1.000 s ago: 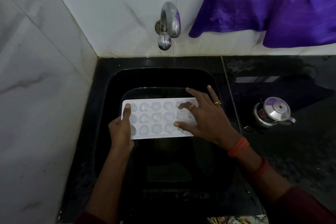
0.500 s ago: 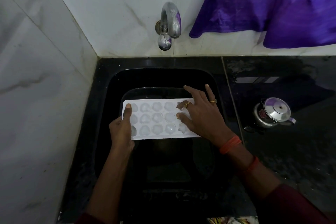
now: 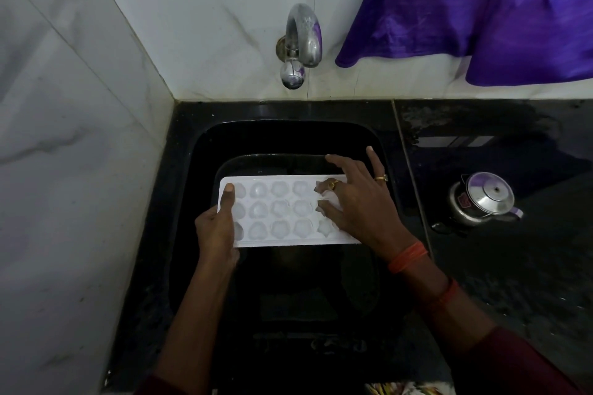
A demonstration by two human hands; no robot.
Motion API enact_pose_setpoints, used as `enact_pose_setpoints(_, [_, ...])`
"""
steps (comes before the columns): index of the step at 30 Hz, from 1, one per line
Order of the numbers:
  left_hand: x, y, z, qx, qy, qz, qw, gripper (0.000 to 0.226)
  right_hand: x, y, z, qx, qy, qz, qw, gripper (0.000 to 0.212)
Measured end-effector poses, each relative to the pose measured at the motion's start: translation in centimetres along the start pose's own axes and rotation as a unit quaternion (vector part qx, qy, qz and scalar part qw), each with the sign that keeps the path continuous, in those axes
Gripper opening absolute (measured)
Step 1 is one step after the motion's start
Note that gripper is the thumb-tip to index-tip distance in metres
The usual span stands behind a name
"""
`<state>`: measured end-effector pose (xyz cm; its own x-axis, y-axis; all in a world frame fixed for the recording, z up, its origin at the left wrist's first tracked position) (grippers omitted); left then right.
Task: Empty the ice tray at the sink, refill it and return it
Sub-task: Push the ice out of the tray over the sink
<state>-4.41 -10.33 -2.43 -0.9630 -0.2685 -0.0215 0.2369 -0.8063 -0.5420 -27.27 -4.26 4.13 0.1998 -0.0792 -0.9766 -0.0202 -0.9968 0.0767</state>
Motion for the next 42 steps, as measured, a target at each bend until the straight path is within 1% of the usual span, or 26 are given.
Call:
enact_pose_setpoints(12, [0.2, -0.3, 0.4, 0.006, -0.010, -0.002, 1.000, 0.035, 0.2, 0.0, -0.2, -0.004, -0.048, -0.029, 0.998, 0.032])
enact_pose_setpoints(19, [0.0, -0.2, 0.3, 0.007, -0.007, 0.001, 1.000, 0.039, -0.4, 0.0, -0.2, 0.009, -0.024, 0.009, 1.000, 0.029])
enact_pose_setpoints(27, [0.0, -0.3, 0.5, 0.010, -0.009, -0.002, 1.000, 0.037, 0.5, 0.1, -0.2, 0.014, -0.073, -0.043, 0.996, 0.035])
enact_pose_setpoints(35, [-0.3, -0.6, 0.7, 0.007, -0.002, -0.001, 1.000, 0.034, 0.6, -0.2, -0.3, 0.026, -0.055, -0.020, 0.998, 0.034])
enact_pose_setpoints(42, [-0.3, -0.8, 0.8, 0.014, -0.004, 0.004, 1.000, 0.033, 0.8, -0.2, -0.5, 0.024, -0.084, -0.052, 0.995, 0.036])
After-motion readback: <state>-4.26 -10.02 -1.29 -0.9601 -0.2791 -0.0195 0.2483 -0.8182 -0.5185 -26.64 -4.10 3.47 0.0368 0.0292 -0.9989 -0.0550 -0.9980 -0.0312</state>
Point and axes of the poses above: each hand's wrist, its own y-axis towards the middle knuckle, its own x-axis out of the palm, z = x × y, the point moved 2 cm from there along y, towards the middle knuckle
